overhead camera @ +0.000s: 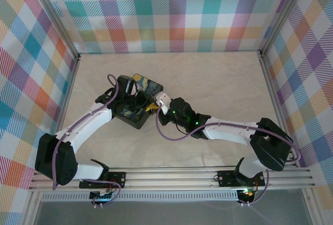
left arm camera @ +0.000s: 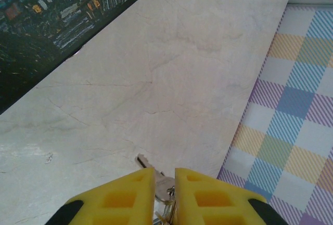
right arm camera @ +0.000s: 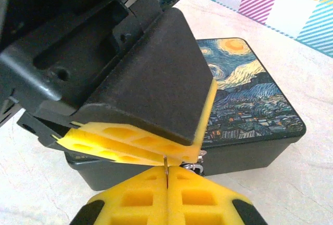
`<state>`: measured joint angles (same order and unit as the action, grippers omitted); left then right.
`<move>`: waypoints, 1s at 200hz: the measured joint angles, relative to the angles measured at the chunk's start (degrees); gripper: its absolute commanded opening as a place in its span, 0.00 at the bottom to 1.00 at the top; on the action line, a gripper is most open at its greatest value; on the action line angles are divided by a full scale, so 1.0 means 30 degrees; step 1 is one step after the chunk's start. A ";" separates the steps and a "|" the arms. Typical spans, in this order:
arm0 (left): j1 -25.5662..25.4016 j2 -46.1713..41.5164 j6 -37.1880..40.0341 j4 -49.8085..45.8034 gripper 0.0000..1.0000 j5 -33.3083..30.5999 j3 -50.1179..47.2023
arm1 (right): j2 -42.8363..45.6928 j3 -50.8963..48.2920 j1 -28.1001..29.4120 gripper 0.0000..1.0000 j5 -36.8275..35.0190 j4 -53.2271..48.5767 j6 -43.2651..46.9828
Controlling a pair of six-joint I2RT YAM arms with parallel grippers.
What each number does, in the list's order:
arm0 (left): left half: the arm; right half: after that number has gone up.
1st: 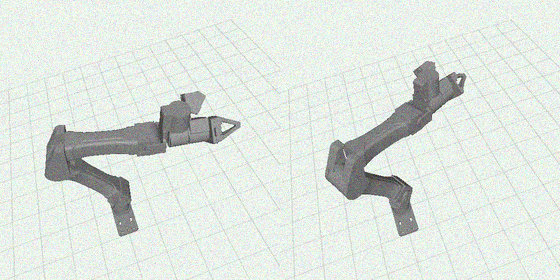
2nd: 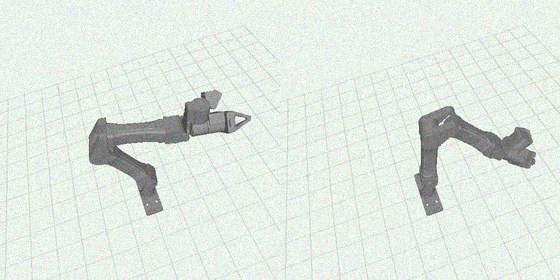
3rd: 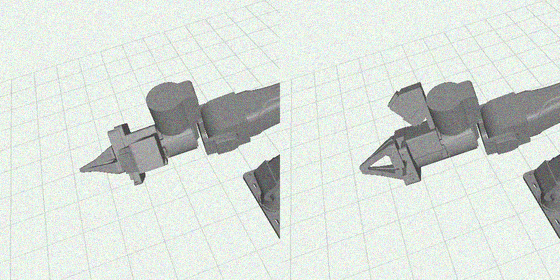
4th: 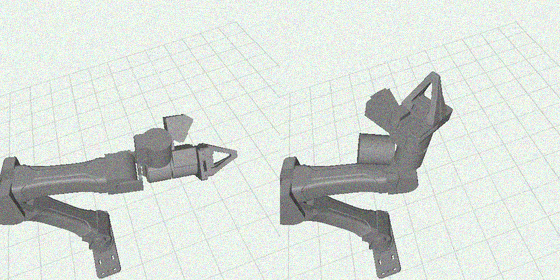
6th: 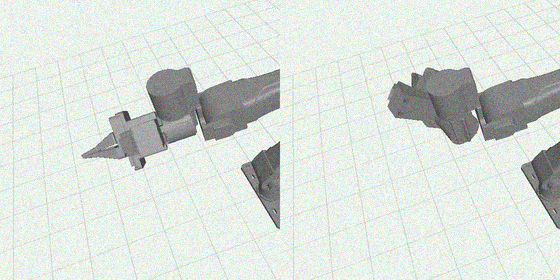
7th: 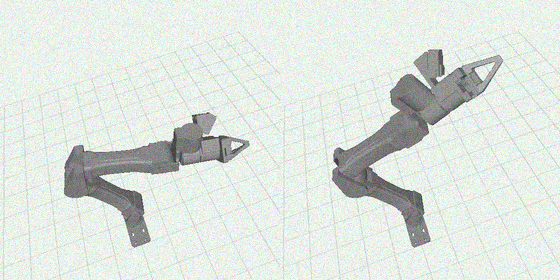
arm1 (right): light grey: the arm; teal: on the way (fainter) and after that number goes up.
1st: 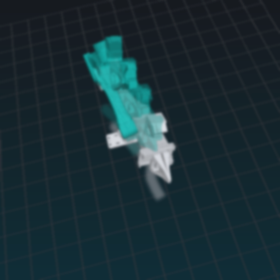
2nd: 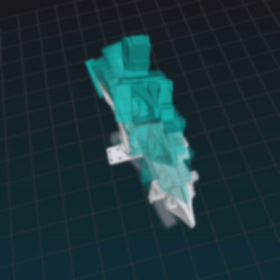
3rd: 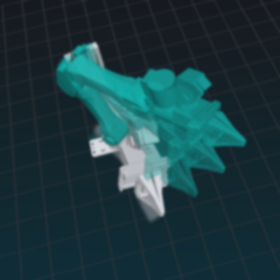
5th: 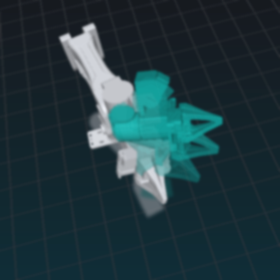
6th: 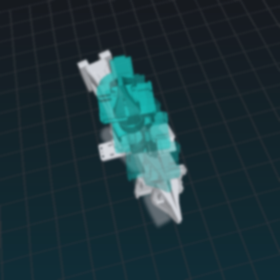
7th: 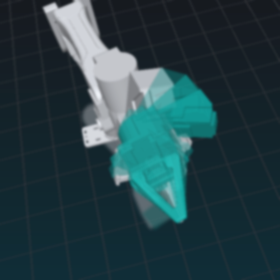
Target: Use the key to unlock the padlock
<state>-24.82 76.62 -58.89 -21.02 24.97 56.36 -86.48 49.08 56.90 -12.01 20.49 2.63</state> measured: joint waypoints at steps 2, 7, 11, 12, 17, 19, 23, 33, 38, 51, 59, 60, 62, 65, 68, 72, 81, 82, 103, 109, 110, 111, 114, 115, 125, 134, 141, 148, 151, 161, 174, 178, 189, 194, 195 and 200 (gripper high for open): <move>0.0000 0.0000 -0.0022 0.0007 0.11 -0.0007 0.0000 | 0.0000 0.0000 0.0000 0.00 -0.0007 0.0000 0.0007; 0.0000 0.0000 0.0015 0.0029 0.10 -0.0022 0.0000 | -0.0007 0.0007 0.0044 0.00 -0.0058 0.0007 0.0015; 0.0000 0.0000 0.0015 0.0029 0.09 -0.0015 0.0000 | -0.0022 0.0007 0.0066 0.00 -0.0102 0.0007 0.0044; 0.0000 0.0000 0.0044 0.0029 0.08 -0.0029 0.0000 | -0.0022 0.0000 0.0073 0.00 -0.0117 0.0007 0.0058; 0.0007 0.0000 0.0007 0.0029 0.07 -0.0036 -0.0007 | -0.0022 0.0007 0.0087 0.00 -0.0182 0.0000 0.0102; 0.0007 0.0000 0.0029 0.0029 0.07 -0.0036 -0.0007 | -0.0022 0.0000 0.0109 0.00 -0.0211 0.0000 0.0138; 0.0022 0.0000 -0.0015 0.0036 0.06 -0.0044 -0.0022 | -0.0029 0.0000 0.0131 0.00 -0.0270 0.0000 0.0168; 0.0044 0.0000 -0.0007 0.0058 0.03 -0.0036 -0.0066 | -0.0036 0.0000 0.0189 0.00 -0.0350 -0.0007 0.0306; 0.0058 0.0000 0.0000 0.0058 0.02 -0.0036 -0.0087 | -0.0036 0.0007 0.0197 0.00 -0.0408 -0.0029 0.0372; 0.0058 0.0000 0.0000 0.0044 0.00 -0.0036 -0.0124 | -0.0036 0.0000 0.0299 0.01 -0.0510 -0.0124 0.0437; 0.0058 0.0000 0.0000 0.0044 0.00 -0.0044 -0.0146 | -0.0036 0.0000 0.0313 0.04 -0.0612 -0.0146 0.0437; 0.0058 0.0000 0.0000 0.0044 0.00 -0.0044 -0.0146 | -0.0036 0.0000 0.0313 0.04 -0.0641 -0.0146 0.0437; 0.0058 0.0000 0.0007 0.0044 0.00 -0.0044 -0.0153 | -0.0036 0.0000 0.0313 0.05 -0.0641 -0.0160 0.0437; 0.0058 0.0000 0.0022 0.0044 0.00 -0.0044 -0.0168 | -0.0036 0.0000 0.0313 0.06 -0.0641 -0.0182 0.0437; 0.0058 0.0000 0.0044 0.0051 0.00 -0.0044 -0.0182 | -0.0036 0.0000 0.0313 0.08 -0.0656 -0.0204 0.0437; 0.0058 0.0000 0.0066 0.0058 0.00 -0.0036 -0.0211 | -0.0036 0.0000 0.0313 0.11 -0.0648 -0.0284 0.0437; 0.0058 0.0000 0.0146 0.0044 0.00 -0.0007 -0.0262 | -0.0036 0.0015 0.0321 0.15 -0.0619 -0.0444 0.0423; 0.0058 0.0000 0.0160 0.0044 0.00 0.0000 -0.0270 | -0.0036 0.0015 0.0321 0.16 -0.0634 -0.0488 0.0357; 0.0102 0.0036 0.0780 -0.0015 0.00 -0.0204 -0.0350 | 0.0051 0.0087 0.0350 0.25 -0.0612 -0.1100 0.0051; 0.0131 0.0058 0.1064 -0.0015 0.00 -0.0226 -0.0350 | 0.0175 0.0087 0.0350 0.26 -0.0590 -0.1341 -0.0131; 0.0131 0.0058 0.1115 -0.0015 0.00 -0.0226 -0.0350 | 0.0197 0.0087 0.0350 0.26 -0.0576 -0.1370 -0.0182; 0.0131 0.0058 0.1166 -0.0007 0.00 -0.0226 -0.0350 | 0.0226 0.0080 0.0350 0.26 -0.0561 -0.1428 -0.0204; 0.0131 0.0066 0.1319 -0.0015 0.00 -0.0233 -0.0350 | 0.0299 0.0080 0.0350 0.27 -0.0539 -0.1537 -0.0226; 0.0138 0.0066 0.1370 -0.0015 0.00 -0.0233 -0.0350 | 0.0328 0.0073 0.0350 0.27 -0.0525 -0.1574 -0.0248; 0.0160 0.0066 0.1974 -0.0015 0.00 -0.0219 -0.0350 | 0.0809 -0.0015 0.0197 0.28 -0.0248 -0.1880 -0.0772; 0.0182 0.0066 0.2441 0.0000 0.00 -0.0219 -0.0350 | 0.1421 -0.0182 -0.0022 0.28 0.0364 -0.2106 -0.1297; 0.0189 0.0066 0.2783 0.0015 0.00 -0.0204 -0.0350 | 0.2018 -0.0364 -0.0372 0.27 0.0991 -0.2273 -0.1953; 0.0197 0.0066 0.3075 0.0058 0.00 -0.0160 -0.0350 | 0.2572 -0.0517 -0.0874 0.26 0.1705 -0.2368 -0.2769; 0.0197 0.0066 0.3206 0.0102 0.00 -0.0124 -0.0350 | 0.2878 -0.0561 -0.1209 0.26 0.2047 -0.2463 -0.3286; 0.0197 0.0066 0.3599 0.0262 0.00 0.0044 -0.0350 | 0.3439 -0.0597 -0.2310 0.24 0.3264 -0.2586 -0.4743; 0.0197 0.0066 0.4014 0.0685 0.00 0.0350 -0.0379 | 0.3789 -0.0590 -0.3971 0.24 0.5166 -0.2499 -0.7118; 0.0197 0.0058 0.4131 0.0896 0.00 0.0444 -0.0401 | 0.3789 -0.0590 -0.4401 0.24 0.5639 -0.2448 -0.7774; 0.0197 0.0044 0.4408 0.1501 0.00 0.0670 -0.0495 | 0.3577 -0.0576 -0.5421 0.25 0.7031 -0.2426 -0.9537; 0.0197 0.0044 0.4517 0.1778 0.00 0.0780 -0.0554 | 0.3395 -0.0576 -0.5690 0.27 0.7664 -0.2412 -1.0346; 0.0197 0.0044 0.4539 0.1851 0.00 0.0801 -0.0568 | 0.3366 -0.0576 -0.5719 0.27 0.7745 -0.2412 -1.0433; 0.0197 0.0044 0.4605 0.2157 0.00 0.0918 -0.0641 | 0.3104 -0.0576 -0.5850 0.27 0.8422 -0.2353 -1.1300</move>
<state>-24.23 76.75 -45.08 -14.55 27.73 54.43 -77.17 47.35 39.35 13.26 13.43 -31.27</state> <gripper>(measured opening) 0.043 0.258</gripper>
